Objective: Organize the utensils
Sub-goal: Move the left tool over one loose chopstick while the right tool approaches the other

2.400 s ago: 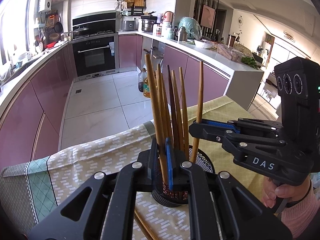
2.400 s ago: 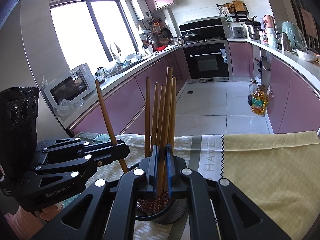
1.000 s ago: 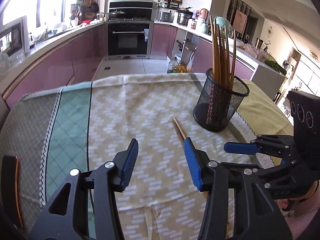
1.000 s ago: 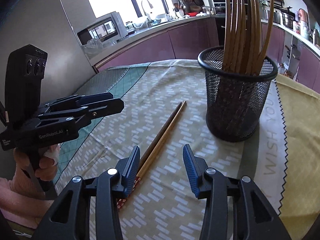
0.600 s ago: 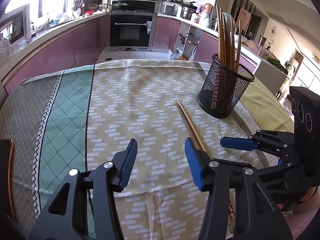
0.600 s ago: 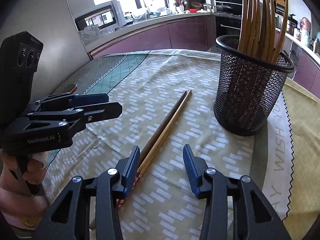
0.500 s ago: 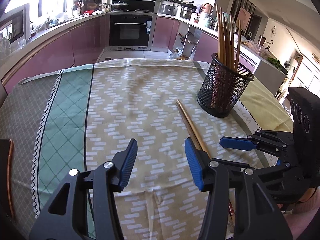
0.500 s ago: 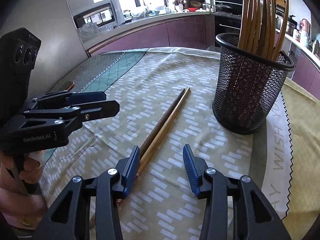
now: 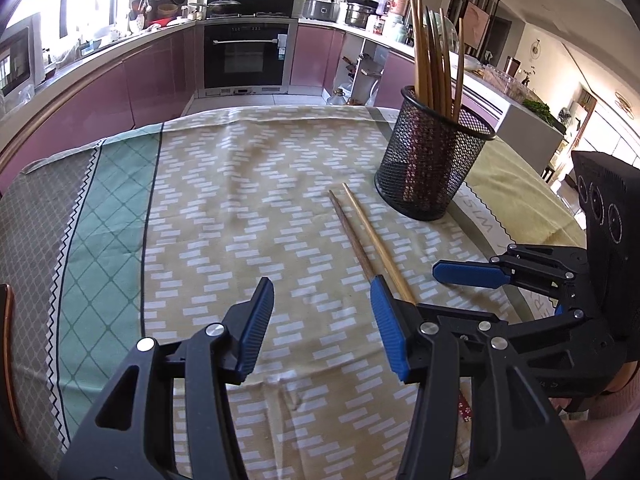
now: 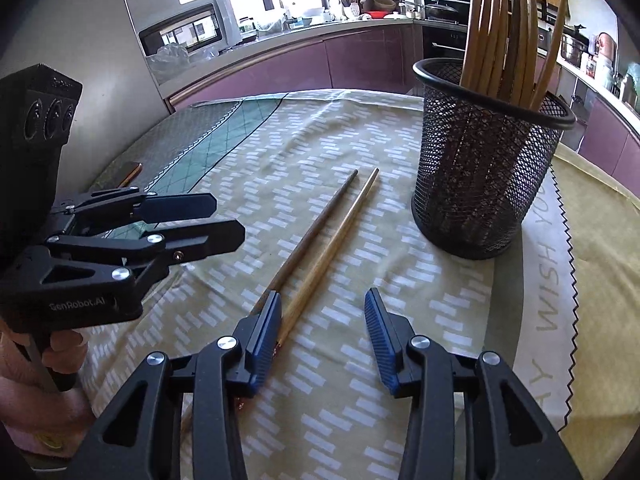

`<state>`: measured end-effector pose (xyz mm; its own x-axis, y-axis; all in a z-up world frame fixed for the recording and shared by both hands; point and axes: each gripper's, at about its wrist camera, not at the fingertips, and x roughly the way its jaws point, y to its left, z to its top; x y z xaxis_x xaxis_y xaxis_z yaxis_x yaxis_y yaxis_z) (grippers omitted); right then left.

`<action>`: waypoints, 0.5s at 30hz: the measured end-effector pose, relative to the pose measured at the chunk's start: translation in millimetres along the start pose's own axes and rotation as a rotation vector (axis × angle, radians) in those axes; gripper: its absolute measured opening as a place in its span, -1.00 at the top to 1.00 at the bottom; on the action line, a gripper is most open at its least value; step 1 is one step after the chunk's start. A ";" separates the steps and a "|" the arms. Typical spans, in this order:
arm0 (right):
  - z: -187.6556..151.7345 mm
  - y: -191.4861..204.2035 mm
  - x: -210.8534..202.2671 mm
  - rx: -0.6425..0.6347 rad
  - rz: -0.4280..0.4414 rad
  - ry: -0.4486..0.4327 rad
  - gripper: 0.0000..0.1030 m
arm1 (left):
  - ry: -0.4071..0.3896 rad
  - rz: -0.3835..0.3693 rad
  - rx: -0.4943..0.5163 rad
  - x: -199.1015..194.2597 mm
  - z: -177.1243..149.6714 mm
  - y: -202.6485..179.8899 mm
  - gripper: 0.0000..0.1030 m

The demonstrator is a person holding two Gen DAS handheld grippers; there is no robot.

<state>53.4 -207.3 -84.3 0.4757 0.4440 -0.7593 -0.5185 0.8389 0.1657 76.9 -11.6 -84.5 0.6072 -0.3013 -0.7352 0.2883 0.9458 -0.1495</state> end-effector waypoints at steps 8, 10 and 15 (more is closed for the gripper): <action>-1.5 -8.3 -2.6 0.022 0.002 0.003 0.29 | 0.030 -0.023 0.020 13.7 4.4 -10.9 0.03; -1.7 -9.1 -3.0 0.023 -0.001 0.001 0.29 | 0.036 -0.024 0.030 18.2 5.2 -14.7 0.03; -2.1 -12.4 -3.4 0.029 -0.008 0.002 0.30 | 0.071 -0.023 0.040 30.7 7.5 -20.7 0.16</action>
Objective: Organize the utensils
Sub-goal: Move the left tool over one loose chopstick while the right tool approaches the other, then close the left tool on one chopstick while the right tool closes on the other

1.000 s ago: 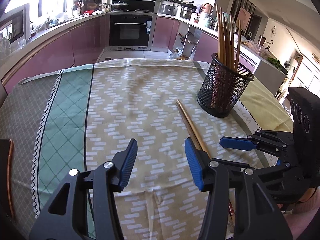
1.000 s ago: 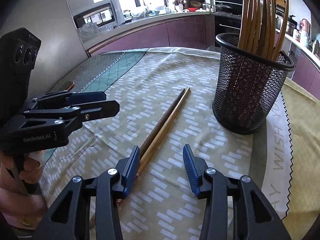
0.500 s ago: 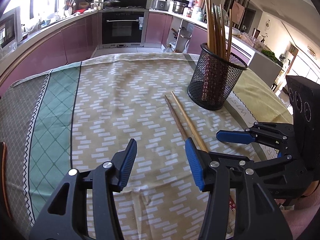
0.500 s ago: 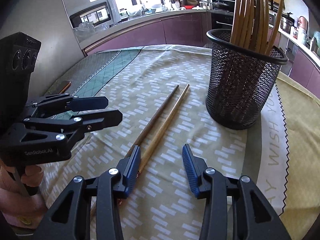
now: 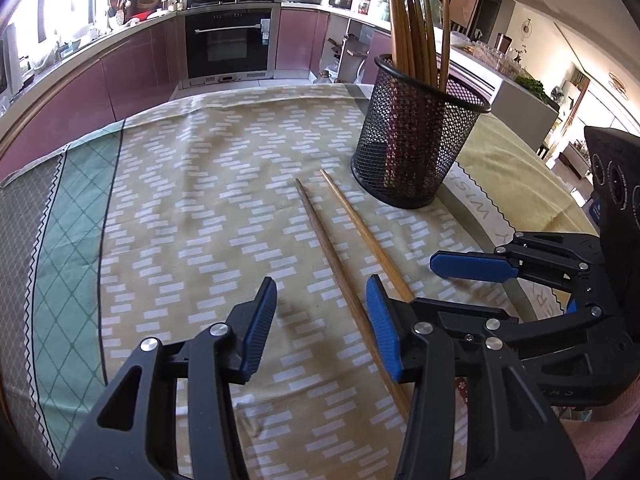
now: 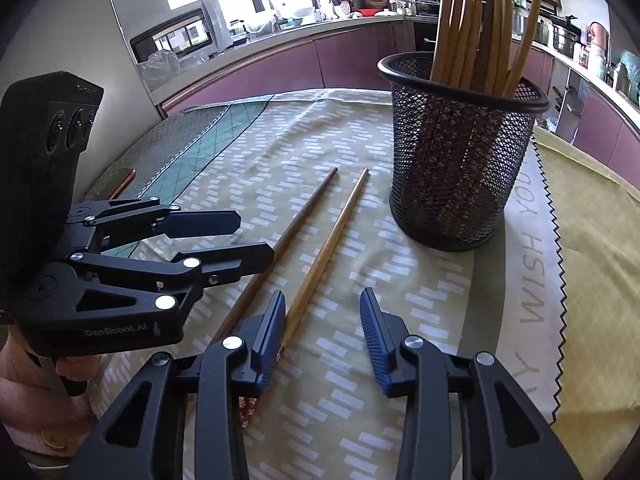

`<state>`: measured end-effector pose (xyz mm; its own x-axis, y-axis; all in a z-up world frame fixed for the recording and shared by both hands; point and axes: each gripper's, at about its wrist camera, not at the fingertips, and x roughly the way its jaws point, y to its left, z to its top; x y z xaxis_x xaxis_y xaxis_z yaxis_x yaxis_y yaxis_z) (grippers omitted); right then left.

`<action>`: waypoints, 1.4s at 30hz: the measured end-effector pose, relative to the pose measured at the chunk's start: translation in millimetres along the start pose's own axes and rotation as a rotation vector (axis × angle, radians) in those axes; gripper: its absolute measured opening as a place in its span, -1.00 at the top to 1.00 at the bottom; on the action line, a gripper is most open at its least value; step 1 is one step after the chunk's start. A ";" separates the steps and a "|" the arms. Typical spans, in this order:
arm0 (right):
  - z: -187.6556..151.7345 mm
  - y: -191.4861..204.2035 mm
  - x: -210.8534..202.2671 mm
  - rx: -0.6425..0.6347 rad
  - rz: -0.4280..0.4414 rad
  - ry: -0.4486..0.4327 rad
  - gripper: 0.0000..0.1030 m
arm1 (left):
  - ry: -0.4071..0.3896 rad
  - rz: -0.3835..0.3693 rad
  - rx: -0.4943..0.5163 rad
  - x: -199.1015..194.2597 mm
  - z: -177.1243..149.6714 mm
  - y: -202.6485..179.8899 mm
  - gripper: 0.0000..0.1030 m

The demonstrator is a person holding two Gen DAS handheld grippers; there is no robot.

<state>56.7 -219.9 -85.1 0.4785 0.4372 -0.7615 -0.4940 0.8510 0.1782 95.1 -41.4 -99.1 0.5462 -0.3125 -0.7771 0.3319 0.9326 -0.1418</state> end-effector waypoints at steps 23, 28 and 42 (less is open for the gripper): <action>15.9 -2.0 15.3 -0.015 -0.042 -0.019 0.44 | 0.025 0.009 -0.007 12.4 8.4 -5.3 0.61; 19.2 -2.0 18.1 -0.011 -0.044 -0.022 0.59 | 0.020 0.019 -0.012 14.1 9.1 -7.5 0.71; 17.8 -20.6 15.3 0.095 0.037 -0.036 0.89 | 0.003 0.015 -0.066 12.7 7.5 -5.0 0.82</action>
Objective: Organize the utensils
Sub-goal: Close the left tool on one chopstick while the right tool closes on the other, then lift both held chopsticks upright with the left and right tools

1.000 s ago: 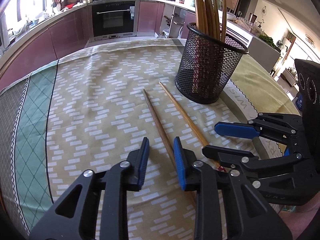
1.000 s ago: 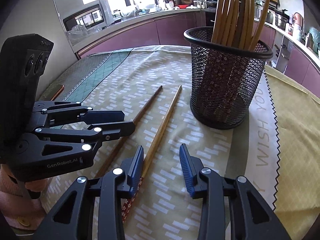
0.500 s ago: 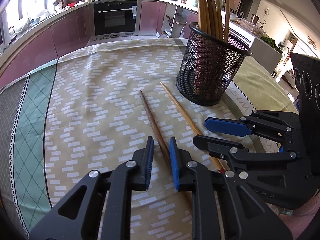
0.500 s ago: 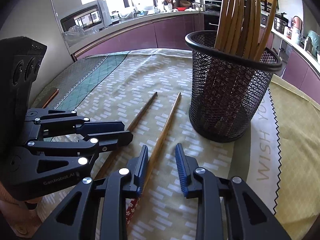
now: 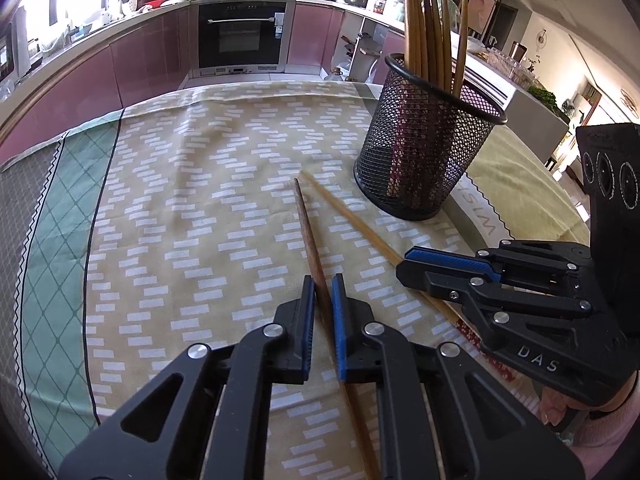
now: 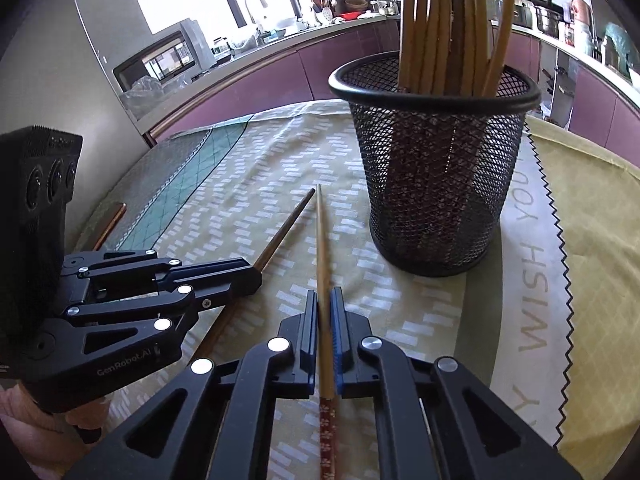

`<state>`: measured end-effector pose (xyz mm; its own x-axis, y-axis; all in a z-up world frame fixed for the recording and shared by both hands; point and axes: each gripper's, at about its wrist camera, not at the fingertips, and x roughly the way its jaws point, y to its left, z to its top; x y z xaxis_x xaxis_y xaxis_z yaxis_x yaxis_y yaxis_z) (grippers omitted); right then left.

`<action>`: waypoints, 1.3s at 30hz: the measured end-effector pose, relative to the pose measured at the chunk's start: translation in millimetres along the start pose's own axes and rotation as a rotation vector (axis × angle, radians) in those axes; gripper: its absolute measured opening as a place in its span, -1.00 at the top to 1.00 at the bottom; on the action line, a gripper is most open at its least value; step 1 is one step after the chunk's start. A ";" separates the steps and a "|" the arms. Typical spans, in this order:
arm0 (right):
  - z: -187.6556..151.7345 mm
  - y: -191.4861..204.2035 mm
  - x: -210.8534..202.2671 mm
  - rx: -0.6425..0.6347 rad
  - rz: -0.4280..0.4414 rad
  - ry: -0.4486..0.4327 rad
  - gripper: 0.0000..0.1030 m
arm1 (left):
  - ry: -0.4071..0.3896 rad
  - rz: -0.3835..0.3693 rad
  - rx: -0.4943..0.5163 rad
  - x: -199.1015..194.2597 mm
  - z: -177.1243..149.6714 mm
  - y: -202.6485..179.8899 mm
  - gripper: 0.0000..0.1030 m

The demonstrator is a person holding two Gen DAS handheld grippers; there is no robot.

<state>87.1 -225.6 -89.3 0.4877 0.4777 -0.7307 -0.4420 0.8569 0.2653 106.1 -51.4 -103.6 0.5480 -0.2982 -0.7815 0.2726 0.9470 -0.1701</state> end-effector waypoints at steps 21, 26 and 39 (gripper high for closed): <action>0.9 4.2 -24.5 0.007 0.112 -0.055 0.89 | -0.037 -0.026 0.019 -20.9 0.1 -3.8 0.84; 0.7 5.0 -31.9 0.006 0.126 -0.075 0.89 | -0.056 -0.034 0.023 -29.8 1.8 -5.0 0.84; -1.2 2.3 -53.8 -0.001 0.137 -0.130 0.89 | -0.097 -0.060 0.024 -49.5 4.8 -8.2 0.85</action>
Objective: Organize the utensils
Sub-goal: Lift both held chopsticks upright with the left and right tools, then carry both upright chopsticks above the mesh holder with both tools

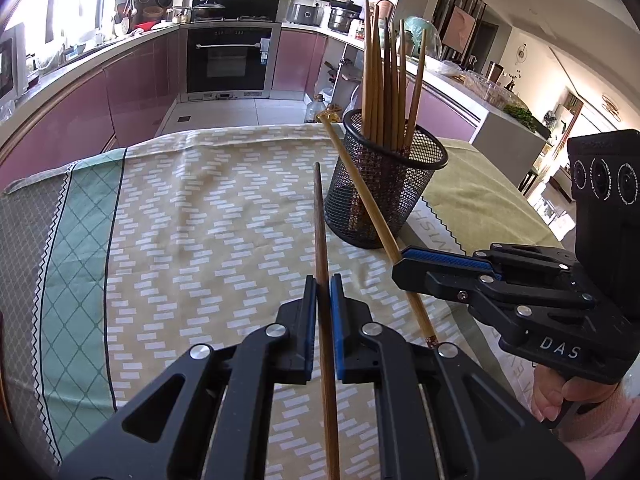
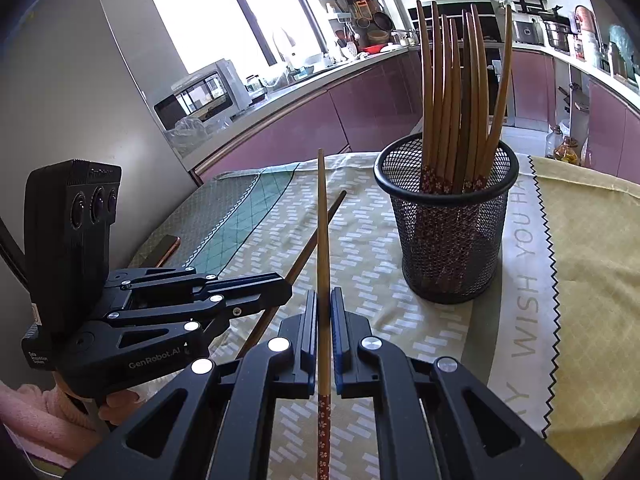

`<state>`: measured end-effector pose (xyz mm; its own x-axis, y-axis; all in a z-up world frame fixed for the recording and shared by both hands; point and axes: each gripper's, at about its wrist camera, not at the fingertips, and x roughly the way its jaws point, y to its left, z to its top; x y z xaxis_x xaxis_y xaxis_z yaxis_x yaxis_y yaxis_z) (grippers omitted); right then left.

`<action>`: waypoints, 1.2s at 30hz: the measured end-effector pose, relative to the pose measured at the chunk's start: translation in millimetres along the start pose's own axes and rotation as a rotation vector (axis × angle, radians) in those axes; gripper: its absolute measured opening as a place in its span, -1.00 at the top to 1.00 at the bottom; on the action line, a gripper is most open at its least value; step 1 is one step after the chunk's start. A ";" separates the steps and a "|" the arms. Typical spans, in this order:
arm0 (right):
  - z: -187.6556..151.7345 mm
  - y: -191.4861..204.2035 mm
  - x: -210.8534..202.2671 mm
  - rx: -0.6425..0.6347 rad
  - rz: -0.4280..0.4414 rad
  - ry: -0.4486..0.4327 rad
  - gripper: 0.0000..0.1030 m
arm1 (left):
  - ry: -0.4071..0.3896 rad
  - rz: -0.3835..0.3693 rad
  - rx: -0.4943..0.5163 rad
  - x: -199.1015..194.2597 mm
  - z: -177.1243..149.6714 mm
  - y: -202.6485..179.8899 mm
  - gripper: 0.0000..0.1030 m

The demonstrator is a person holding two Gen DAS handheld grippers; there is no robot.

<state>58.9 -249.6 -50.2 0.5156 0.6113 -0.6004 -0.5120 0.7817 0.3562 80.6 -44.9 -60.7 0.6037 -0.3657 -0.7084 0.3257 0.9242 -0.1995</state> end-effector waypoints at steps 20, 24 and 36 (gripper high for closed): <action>9.5 -7.0 -30.4 0.007 0.003 -0.085 0.89 | -0.041 -0.040 -0.007 -18.3 6.7 -3.1 0.85; 11.0 -8.4 -34.7 0.012 0.005 -0.098 0.89 | -0.049 -0.046 -0.007 -20.7 8.6 -3.8 0.85; 13.5 -13.3 -45.7 0.022 0.009 -0.128 0.89 | -0.073 -0.053 0.000 -26.6 13.9 -7.5 0.86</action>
<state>51.4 -286.3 -17.8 0.5952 0.6276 -0.5018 -0.5024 0.7780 0.3772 72.2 -43.6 -31.0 0.6371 -0.4209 -0.6458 0.3585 0.9034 -0.2352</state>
